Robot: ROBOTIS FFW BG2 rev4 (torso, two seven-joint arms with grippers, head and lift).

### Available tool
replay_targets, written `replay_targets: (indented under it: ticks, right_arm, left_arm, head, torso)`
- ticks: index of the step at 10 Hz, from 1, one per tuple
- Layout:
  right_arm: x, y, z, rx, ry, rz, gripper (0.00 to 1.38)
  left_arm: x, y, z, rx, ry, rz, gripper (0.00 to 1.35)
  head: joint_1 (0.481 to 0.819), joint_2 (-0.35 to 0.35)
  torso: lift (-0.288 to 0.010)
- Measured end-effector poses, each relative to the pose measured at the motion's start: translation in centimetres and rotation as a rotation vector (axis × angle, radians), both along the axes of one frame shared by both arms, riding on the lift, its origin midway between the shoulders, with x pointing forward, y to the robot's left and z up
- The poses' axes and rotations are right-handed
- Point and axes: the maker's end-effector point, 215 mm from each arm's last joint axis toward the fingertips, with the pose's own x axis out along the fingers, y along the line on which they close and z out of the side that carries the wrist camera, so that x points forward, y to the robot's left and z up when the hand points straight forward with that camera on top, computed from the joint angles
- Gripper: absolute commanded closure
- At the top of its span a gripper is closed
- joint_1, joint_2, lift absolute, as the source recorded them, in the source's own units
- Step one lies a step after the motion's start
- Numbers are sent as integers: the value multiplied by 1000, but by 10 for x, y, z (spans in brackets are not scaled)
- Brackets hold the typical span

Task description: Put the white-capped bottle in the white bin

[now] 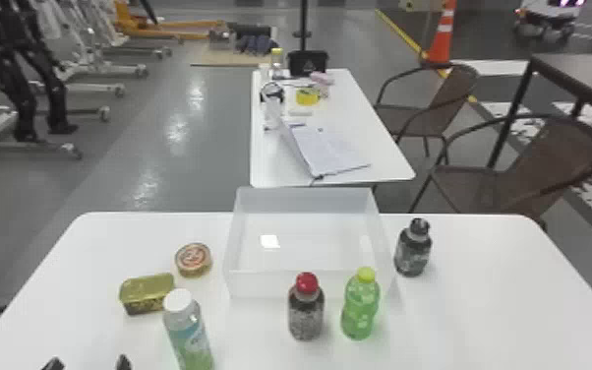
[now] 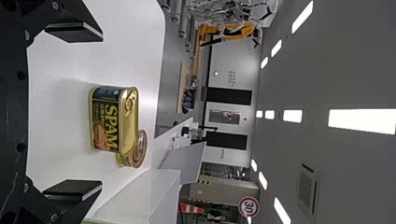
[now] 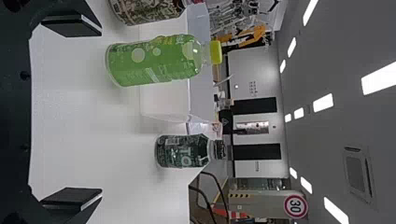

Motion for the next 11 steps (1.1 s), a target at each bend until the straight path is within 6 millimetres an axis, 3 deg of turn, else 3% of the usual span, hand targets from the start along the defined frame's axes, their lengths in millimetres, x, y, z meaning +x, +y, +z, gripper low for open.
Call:
replay_targets:
  ticks: [5,11]
  right_arm:
    - [0,0,0,-1,0,1,87]
    - [-1,0,-1,0,1,1,85]
  left_arm:
    - [2,-6,-1,-9,2,-12,183]
    - [-3,-71,-19,-72,60,-289,177]
  head:
    - [549,0]
    - [549,0]
  torso:
    - [-100]
    - [-100]
